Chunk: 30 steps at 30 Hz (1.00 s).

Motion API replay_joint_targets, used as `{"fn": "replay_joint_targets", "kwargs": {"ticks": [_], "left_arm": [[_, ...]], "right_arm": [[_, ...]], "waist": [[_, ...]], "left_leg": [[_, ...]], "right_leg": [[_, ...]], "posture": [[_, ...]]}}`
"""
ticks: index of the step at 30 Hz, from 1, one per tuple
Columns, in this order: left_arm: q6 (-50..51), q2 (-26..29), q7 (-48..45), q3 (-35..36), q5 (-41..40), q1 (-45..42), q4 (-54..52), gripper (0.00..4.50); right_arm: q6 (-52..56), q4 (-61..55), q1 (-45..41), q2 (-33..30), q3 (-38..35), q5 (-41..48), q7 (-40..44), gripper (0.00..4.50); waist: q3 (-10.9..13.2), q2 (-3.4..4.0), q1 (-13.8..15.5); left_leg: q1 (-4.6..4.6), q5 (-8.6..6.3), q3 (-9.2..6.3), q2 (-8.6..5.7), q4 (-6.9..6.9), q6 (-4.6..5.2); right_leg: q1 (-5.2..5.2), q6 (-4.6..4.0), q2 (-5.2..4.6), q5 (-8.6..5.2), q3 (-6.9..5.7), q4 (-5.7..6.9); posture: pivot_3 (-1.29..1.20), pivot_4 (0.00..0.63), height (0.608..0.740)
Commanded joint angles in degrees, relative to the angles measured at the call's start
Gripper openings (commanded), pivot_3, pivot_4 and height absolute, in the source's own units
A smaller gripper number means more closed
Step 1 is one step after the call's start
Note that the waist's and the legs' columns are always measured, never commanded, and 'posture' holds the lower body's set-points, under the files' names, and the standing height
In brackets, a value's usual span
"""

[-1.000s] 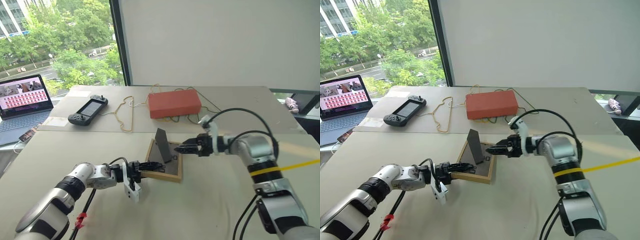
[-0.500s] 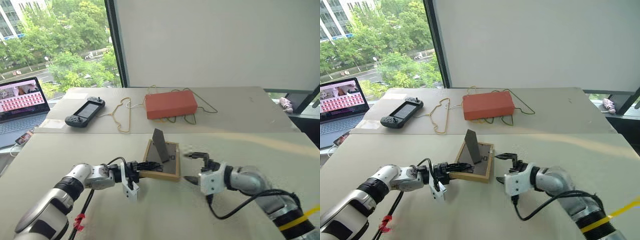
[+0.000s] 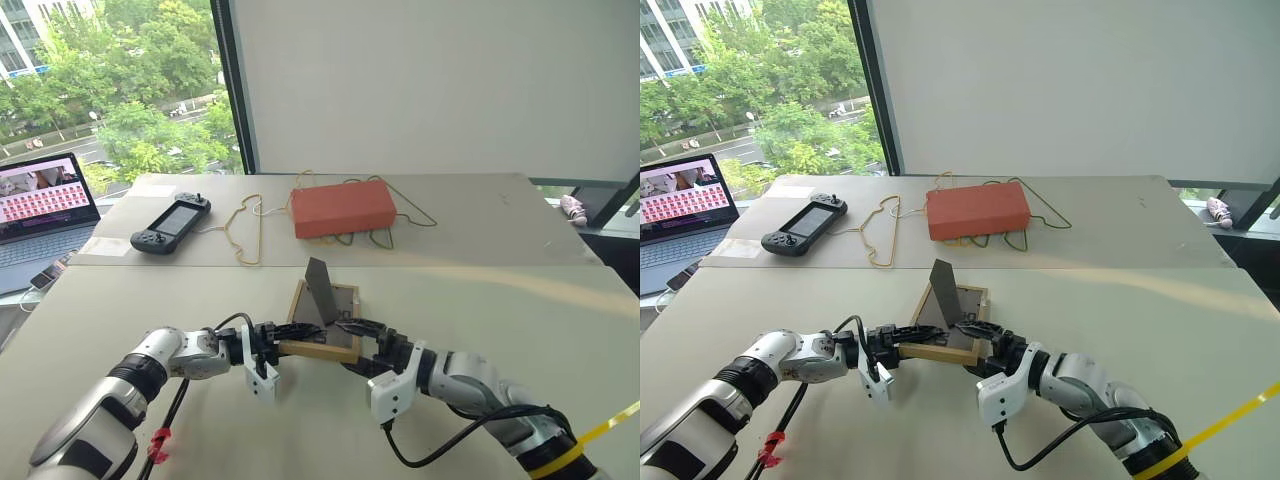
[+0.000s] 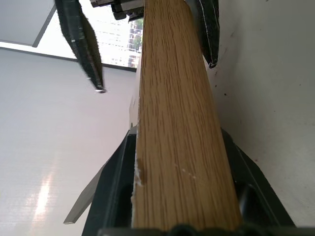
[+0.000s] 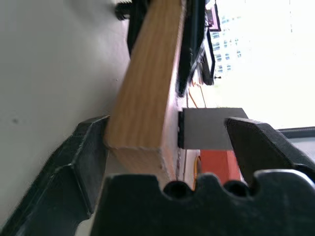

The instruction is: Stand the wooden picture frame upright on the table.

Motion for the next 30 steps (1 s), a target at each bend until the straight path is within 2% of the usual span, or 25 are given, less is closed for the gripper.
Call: {"fn": "replay_joint_targets", "kwargs": {"ticks": [1, 4, 6, 9, 10, 11, 16, 20, 23, 26, 28, 30], "left_arm": [[-1.1, 0.0, -2.5, -0.9, -0.4, 1.5, 1.1, 1.10], [-1.6, -0.2, -3.2, -0.3, -2.2, 1.8, 0.9, 1.10], [-1.7, -0.4, -4.1, 0.1, -3.3, 1.9, 1.3, 1.10], [-1.9, -0.4, -4.8, 0.5, -4.5, 2.2, 1.4, 1.10], [-1.9, -0.4, -5.4, 0.9, -5.7, 2.4, 1.6, 2.09], [-2.0, -0.4, -6.0, 1.2, -6.5, 2.5, 1.7, 2.34], [-1.1, 0.2, -9.8, 4.3, -12.4, 4.6, 0.3, 4.24], [0.7, 3.1, -12.8, 11.0, -23.3, 9.5, -3.9, 4.24], [5.0, 6.1, -16.9, 16.4, -34.0, 16.0, -11.7, 4.24], [10.6, 7.3, -21.2, 19.4, -39.0, 23.6, -18.9, 4.24], [14.3, 7.0, -23.6, 21.0, -40.2, 27.5, -22.0, 4.24], [15.7, 6.2, -24.6, 21.2, -38.1, 31.8, -24.0, 4.24]], "right_arm": [[0.3, -0.7, -0.5, 0.5, -0.2, 0.0, -0.8, 2.57], [0.0, -0.4, -1.0, 0.3, 0.0, -1.0, -1.4, 1.57], [-0.1, -0.2, -1.2, 0.0, -0.2, -1.9, -2.3, 1.35], [-0.1, -0.1, -1.5, -0.3, -0.4, -2.6, -3.3, 1.27], [-0.2, -0.1, -1.7, -0.4, -0.6, -2.8, -3.7, 1.26], [-0.2, -0.1, -1.8, -0.4, -0.6, -2.9, -3.9, 1.26], [-0.1, 0.6, -2.9, -1.2, -2.2, -1.8, -4.7, 1.26], [0.4, 0.9, -4.1, -3.3, -4.7, 2.8, -3.0, 1.26], [3.8, -1.3, -6.1, -5.2, -7.7, 12.8, 2.5, 1.26], [12.3, -4.5, -8.9, -7.3, -9.7, 25.9, 12.3, 1.26], [19.9, -6.7, -10.9, -7.9, -11.3, 32.8, 17.2, 1.26], [42.5, -9.2, -16.4, -8.8, -14.0, 45.9, 23.2, 1.26]], "waist": [[0.0, -0.01, 0.0], [0.0, -0.01, -0.2], [0.0, -0.02, -0.2], [0.0, -0.02, -0.2], [0.0, -0.02, -0.2], [0.0, -0.02, -0.2], [0.0, -0.02, -0.2], [0.0, -0.02, -0.4], [0.1, -0.08, -0.3], [0.1, -0.06, -0.3], [0.1, -0.04, -0.3], [0.1, -0.01, -0.4]], "left_leg": [[0.00, 0.00, 0.00, 0.00, 0.00, 0.00], [0.01, 0.00, 0.00, 0.00, 0.00, 0.00], [0.02, 0.00, -0.02, 0.01, 0.00, 0.00], [0.02, 0.00, -0.01, 0.01, 0.00, 0.00], [0.02, 0.00, -0.01, 0.01, 0.00, 0.00], [0.02, 0.00, -0.01, 0.01, 0.00, 0.00], [0.04, 0.00, -0.01, 0.01, 0.00, 0.00], [0.02, -0.01, -0.01, 0.02, 0.00, 0.01], [-0.08, 0.00, -0.01, 0.03, 0.00, 0.00], [-0.08, -0.02, 0.02, 0.04, 0.00, 0.04], [-0.07, -0.05, 0.02, 0.04, 0.00, 0.09], [-0.07, -0.07, 0.00, 0.06, 0.00, 0.12]], "right_leg": [[0.00, 0.00, 0.00, 0.00, 0.00, 0.00], [-0.01, 0.00, 0.00, 0.00, 0.00, 0.01], [-0.01, -0.01, 0.02, 0.00, 0.00, 0.03], [-0.01, -0.01, 0.02, 0.00, 0.00, 0.03], [0.00, -0.01, 0.02, 0.00, 0.00, 0.03], [0.00, -0.01, 0.02, 0.00, 0.00, 0.03], [0.03, -0.01, 0.02, 0.00, 0.00, 0.03], [-0.04, -0.01, 0.02, 0.01, 0.01, 0.04], [-0.18, -0.02, 0.01, 0.01, 0.02, 0.06], [-0.16, -0.03, -0.02, 0.01, 0.07, 0.07], [-0.13, -0.03, -0.02, 0.01, 0.07, 0.07], [-0.13, -0.03, 0.01, 0.01, 0.06, 0.07]], "posture": [[0.00, 0.150, 0.740], [0.00, 0.150, 0.740], [0.00, 0.150, 0.740], [0.00, 0.150, 0.740], [0.00, 0.150, 0.740], [0.00, 0.150, 0.740], [0.00, 0.150, 0.740], [0.00, 0.150, 0.740], [0.00, 0.150, 0.740], [0.00, 0.150, 0.740], [0.00, 0.150, 0.740], [0.00, 0.150, 0.740]]}}
